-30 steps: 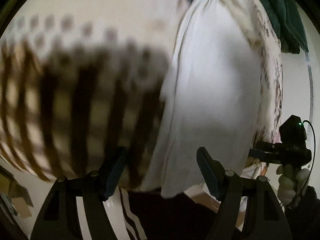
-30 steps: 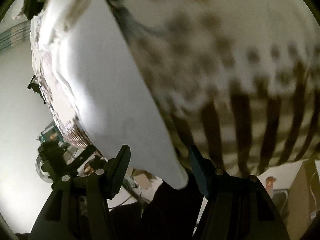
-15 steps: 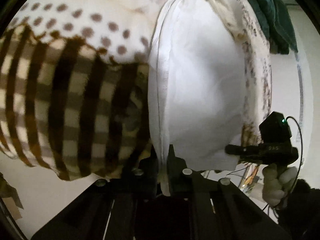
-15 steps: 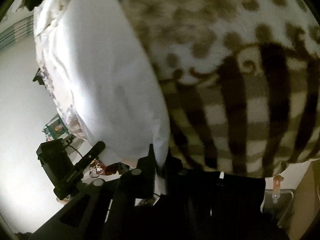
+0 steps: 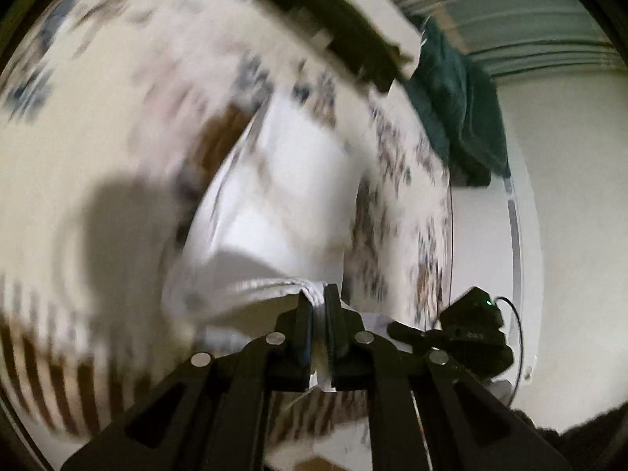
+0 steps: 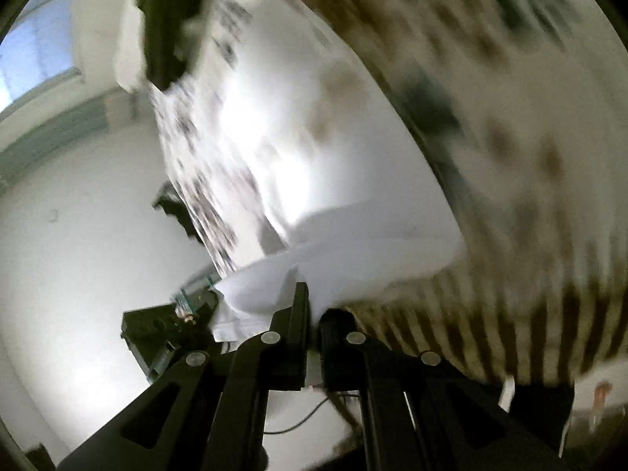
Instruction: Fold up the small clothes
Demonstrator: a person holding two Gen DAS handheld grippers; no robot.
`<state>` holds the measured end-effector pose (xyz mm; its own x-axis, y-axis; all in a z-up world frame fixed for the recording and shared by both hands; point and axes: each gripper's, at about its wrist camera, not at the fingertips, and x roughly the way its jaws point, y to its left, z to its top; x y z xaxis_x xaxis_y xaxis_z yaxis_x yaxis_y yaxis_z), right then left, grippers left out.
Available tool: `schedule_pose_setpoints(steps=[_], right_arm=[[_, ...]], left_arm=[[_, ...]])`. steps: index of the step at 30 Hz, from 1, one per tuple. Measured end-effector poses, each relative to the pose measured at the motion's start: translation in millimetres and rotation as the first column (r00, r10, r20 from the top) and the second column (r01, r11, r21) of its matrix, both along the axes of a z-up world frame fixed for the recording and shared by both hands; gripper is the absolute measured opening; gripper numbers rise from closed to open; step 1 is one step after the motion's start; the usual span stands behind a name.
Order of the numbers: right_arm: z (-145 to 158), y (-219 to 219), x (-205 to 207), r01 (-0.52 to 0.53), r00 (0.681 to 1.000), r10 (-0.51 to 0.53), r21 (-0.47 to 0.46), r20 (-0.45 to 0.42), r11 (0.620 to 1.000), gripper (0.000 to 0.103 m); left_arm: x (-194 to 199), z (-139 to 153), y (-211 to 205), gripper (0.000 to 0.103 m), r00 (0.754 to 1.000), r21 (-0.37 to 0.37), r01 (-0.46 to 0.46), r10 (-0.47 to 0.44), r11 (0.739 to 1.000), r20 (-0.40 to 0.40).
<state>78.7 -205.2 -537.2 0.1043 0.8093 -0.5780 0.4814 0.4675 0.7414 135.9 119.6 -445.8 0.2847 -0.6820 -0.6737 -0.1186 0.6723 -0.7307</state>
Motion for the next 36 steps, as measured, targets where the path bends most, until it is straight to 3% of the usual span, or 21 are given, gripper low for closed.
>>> schedule_pose_setpoints(steps=[3, 5, 6, 7, 8, 9, 10, 11, 15, 19, 23, 25, 27, 28, 31, 32, 34, 36], right_arm=[[9, -2, 62, 0.057, 0.995, -0.054, -0.035, 0.085, 0.998, 0.005], [5, -4, 100, 0.106, 0.989, -0.101, -0.038, 0.104, 0.994, 0.007], [3, -8, 117, 0.123, 0.987, -0.118, -0.039, 0.108, 0.992, 0.010], [0, -10, 135, 0.139, 0.984, -0.134, -0.033, 0.116, 0.990, 0.020], [0, -11, 147, 0.153, 0.980, -0.148, -0.026, 0.129, 0.988, 0.037], [4, -14, 155, 0.170, 0.974, -0.164, -0.021, 0.157, 0.985, 0.045], [9, -16, 161, 0.187, 0.966, -0.181, -0.016, 0.186, 0.982, 0.057], [14, -19, 163, 0.194, 0.960, -0.186, -0.019, 0.207, 0.981, 0.060], [16, -42, 163, 0.156, 0.967, -0.120, -0.149, 0.226, 0.977, 0.060], [-9, -35, 163, 0.009, 0.983, 0.049, -0.315, 0.176, 0.949, 0.060], [-32, 5, 177, -0.240, 0.945, 0.306, -0.395, 0.113, 0.887, 0.060], [-38, 13, 188, -0.241, 0.941, 0.317, -0.420, 0.120, 0.875, 0.060], [-39, 15, 199, -0.204, 0.948, 0.287, -0.428, 0.139, 0.880, 0.056], [-37, 16, 204, -0.181, 0.949, 0.274, -0.438, 0.159, 0.880, 0.044], [-29, 19, 212, -0.155, 0.945, 0.273, -0.486, 0.182, 0.860, 0.023], [-29, 20, 212, -0.144, 0.943, 0.269, -0.492, 0.193, 0.858, 0.014], [-25, 19, 212, -0.128, 0.945, 0.263, -0.520, 0.196, 0.844, 0.007], [-19, 14, 210, -0.078, 0.947, 0.230, -0.534, 0.225, 0.842, 0.005]], left_arm=[[63, -7, -3, 0.006, 0.998, -0.011, -0.028, 0.029, 1.000, 0.047], [104, -20, -3, 0.015, 0.997, -0.016, -0.071, 0.071, 0.997, 0.027], [118, -23, -2, 0.038, 0.996, -0.012, -0.085, 0.085, 0.996, 0.019], [131, -23, 0, 0.061, 0.994, -0.022, -0.103, 0.104, 0.994, 0.036], [138, -21, 3, 0.067, 0.990, -0.042, -0.124, 0.126, 0.991, 0.058], [142, -19, 7, 0.068, 0.986, -0.058, -0.147, 0.151, 0.987, 0.070], [145, -17, 12, 0.068, 0.985, -0.058, -0.151, 0.155, 0.987, 0.076], [145, -16, 13, 0.068, 0.985, -0.040, -0.148, 0.151, 0.988, 0.079], [139, -27, 19, 0.068, 0.992, 0.095, -0.109, 0.103, 0.990, 0.067], [128, -48, 10, 0.068, 1.000, 0.214, 0.016, -0.020, 0.977, 0.016], [144, -73, -28, 0.068, 0.982, 0.290, 0.190, -0.183, 0.938, -0.051], [161, -81, -45, 0.068, 0.974, 0.282, 0.226, -0.223, 0.932, -0.044], [173, -82, -56, 0.066, 0.967, 0.295, 0.249, -0.253, 0.922, -0.025], [179, -80, -61, 0.066, 0.963, 0.312, 0.259, -0.270, 0.914, -0.010], [183, -74, -61, 0.064, 0.964, 0.304, 0.244, -0.264, 0.921, 0.028], [183, -72, -59, 0.058, 0.966, 0.297, 0.234, -0.257, 0.926, 0.039], [182, -72, -50, 0.015, 0.969, 0.298, 0.215, -0.242, 0.930, 0.057], [181, -72, -39, 0.009, 0.975, 0.274, 0.181, -0.208, 0.945, 0.071]])
